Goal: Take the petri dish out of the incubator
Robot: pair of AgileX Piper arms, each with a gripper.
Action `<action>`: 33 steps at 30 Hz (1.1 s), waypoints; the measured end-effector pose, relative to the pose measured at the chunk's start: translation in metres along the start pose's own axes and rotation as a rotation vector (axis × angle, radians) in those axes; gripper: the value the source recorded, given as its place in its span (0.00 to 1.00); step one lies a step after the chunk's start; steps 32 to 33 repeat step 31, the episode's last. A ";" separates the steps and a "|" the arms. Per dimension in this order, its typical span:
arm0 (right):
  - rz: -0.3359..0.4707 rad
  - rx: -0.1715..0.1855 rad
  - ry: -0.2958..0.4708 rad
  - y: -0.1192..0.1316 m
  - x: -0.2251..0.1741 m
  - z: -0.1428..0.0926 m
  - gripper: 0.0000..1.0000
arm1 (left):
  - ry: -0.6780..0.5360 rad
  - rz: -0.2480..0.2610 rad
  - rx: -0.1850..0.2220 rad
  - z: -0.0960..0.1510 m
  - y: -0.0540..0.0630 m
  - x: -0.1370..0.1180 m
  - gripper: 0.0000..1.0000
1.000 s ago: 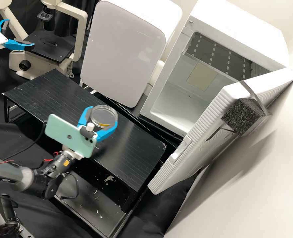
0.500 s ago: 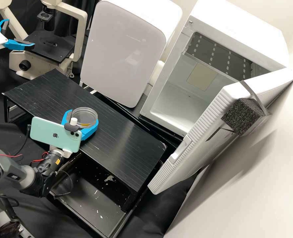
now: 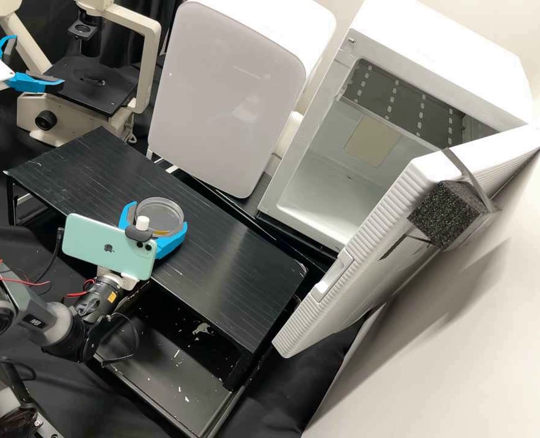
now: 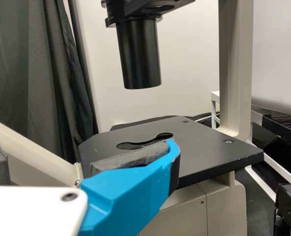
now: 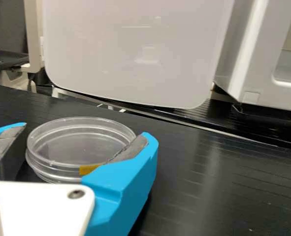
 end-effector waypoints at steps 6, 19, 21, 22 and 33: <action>0.045 0.000 -0.002 0.010 -0.006 -0.002 1.00 | 0.000 0.000 0.000 0.000 0.000 0.000 1.00; 0.161 0.071 0.017 0.026 -0.020 -0.012 1.00 | 0.000 0.000 0.000 0.000 0.000 0.000 1.00; 0.205 0.092 0.003 0.026 -0.022 -0.014 1.00 | 0.000 0.000 0.000 0.000 0.000 0.000 1.00; 0.237 0.098 -0.011 0.027 -0.024 -0.014 1.00 | 0.000 0.000 0.000 0.000 0.000 0.000 1.00; 0.305 0.168 -0.011 0.029 -0.028 -0.017 1.00 | 0.000 0.000 0.000 0.000 0.000 0.000 1.00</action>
